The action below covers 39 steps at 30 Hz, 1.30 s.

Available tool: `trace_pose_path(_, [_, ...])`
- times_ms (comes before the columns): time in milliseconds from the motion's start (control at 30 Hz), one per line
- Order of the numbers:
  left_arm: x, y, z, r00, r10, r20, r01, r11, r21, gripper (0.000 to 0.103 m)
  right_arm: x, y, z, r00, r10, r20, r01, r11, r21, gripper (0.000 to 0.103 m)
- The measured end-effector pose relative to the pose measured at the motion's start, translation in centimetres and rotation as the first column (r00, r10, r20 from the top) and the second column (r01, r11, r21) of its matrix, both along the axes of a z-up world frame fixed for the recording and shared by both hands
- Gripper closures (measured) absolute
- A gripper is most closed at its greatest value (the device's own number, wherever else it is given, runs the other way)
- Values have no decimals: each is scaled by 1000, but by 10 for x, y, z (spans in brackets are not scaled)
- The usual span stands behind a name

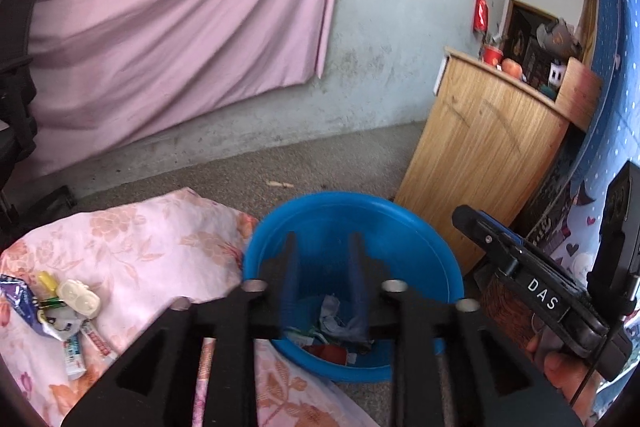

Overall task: Collect trash
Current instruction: 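Open both tools to drop the tube and red cup into the basin, then move both tools back over the remaining trash on the bedspread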

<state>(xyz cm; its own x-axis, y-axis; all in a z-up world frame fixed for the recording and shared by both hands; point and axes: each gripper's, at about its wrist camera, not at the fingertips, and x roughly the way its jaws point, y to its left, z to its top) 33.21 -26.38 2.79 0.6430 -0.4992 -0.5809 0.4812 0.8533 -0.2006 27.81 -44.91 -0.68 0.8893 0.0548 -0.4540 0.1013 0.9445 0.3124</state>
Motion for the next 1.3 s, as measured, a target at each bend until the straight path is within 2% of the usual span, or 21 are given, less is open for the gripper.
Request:
trace_pose_path(67, [-4, 12, 7, 1000, 18, 23, -18, 1000, -9, 73, -1, 5, 5, 1000, 10, 20, -10, 1000, 0, 37])
trace_pose_path(133, [-9, 24, 13, 998, 42, 51, -42, 999, -2, 69, -1, 11, 10, 999, 15, 37, -15, 1000, 1, 22])
trace_pose_path(200, [-15, 36, 18, 995, 71, 76, -71, 997, -1, 50, -4, 17, 15, 998, 21, 66, -21, 1000, 2, 14])
trace_pose_path(267, [-23, 53, 25, 987, 117, 114, -117, 993, -12, 20, -7, 25, 21, 994, 32, 103, -32, 999, -1, 6])
trace_pose_path(300, [-27, 62, 27, 981, 140, 132, -138, 990, -26, 13, -9, 28, 24, 992, 38, 120, -38, 999, -3, 0])
trace_pose_path(333, [-32, 72, 29, 972, 178, 152, -173, 984, -41, 4, -11, 33, 27, 988, 46, 145, -45, 999, -10, 0])
trace_pose_path(367, [-38, 82, 32, 961, 216, 170, -209, 976, -57, 2, -13, 37, 30, 985, 51, 164, -49, 999, -16, 0])
trace_pose_path(500, [-55, 109, 37, 931, 297, 211, -291, 955, -61, 2, -21, 51, 41, 967, 81, 243, -78, 997, -21, 0])
trace_pose_path(600, [-69, 127, 40, 902, 343, 261, -344, 938, -44, 2, -30, 64, 50, 943, 103, 317, -100, 995, -26, 0])
trace_pose_path(733, [-88, 160, 44, 857, 412, 310, -410, 909, -75, 2, -41, 87, 60, 910, 140, 389, -125, 990, -65, 0])
trace_pose_path(867, [-98, 185, 45, 807, 475, 351, -471, 876, -102, 2, -44, 114, 67, 881, 187, 434, -153, 982, -110, 0])
trace_pose_path(967, [-103, 205, 43, 780, 503, 371, -501, 858, -110, 2, -44, 136, 69, 863, 233, 449, -183, 971, -152, 0])
trace_pose_path(1100, [-107, 227, 39, 763, 512, 394, -521, 848, -94, 2, -42, 171, 68, 834, 309, 456, -224, 947, -231, 0])
trace_pose_path(1167, [-109, 239, 33, 750, 522, 406, -537, 839, -88, 2, -39, 185, 66, 827, 341, 448, -245, 934, -259, 0])
trace_pose_path(1300, [-112, 260, 17, 741, 545, 392, -564, 822, -75, 2, -30, 204, 57, 823, 390, 413, -280, 911, -302, 0])
